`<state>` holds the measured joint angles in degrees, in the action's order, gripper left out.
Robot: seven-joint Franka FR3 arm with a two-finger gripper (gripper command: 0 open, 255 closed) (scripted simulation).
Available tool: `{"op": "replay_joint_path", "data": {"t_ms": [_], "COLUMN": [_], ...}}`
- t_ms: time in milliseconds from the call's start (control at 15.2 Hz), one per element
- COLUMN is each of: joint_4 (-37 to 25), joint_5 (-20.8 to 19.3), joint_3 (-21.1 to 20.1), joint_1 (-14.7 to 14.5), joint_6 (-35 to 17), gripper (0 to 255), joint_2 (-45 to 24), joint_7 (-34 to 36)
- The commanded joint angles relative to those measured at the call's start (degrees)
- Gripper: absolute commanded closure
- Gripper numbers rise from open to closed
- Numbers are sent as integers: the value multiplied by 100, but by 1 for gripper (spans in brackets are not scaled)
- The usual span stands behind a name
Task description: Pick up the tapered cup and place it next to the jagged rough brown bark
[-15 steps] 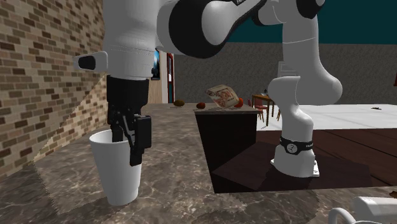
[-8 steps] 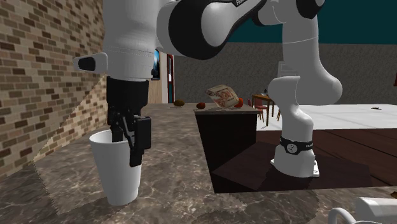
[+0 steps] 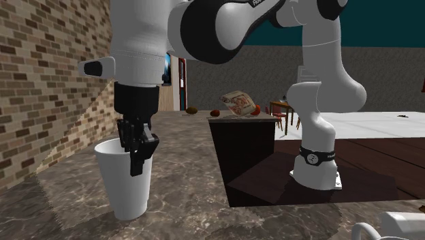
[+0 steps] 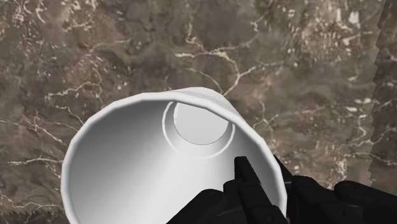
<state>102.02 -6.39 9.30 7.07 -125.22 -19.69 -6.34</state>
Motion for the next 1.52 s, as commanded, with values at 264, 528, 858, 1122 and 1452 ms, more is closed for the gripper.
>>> {"op": "replay_joint_path", "data": {"t_ms": [264, 528, 858, 1122, 1452], "joint_4": [-107, -270, -508, -723, -1027], "joint_5": [-1, -1, 1, 5, 12], "joint_3": [2, 4, 6, 7, 8], "joint_1": [-5, -10, -16, -19, -21], "joint_6": [195, 464, 808, 1089, 1449], "gripper": [255, 255, 255, 255, 255], "joint_2": [94, 201, 310, 379, 437], "joint_7": [-21, -49, -86, -118, -159]}}
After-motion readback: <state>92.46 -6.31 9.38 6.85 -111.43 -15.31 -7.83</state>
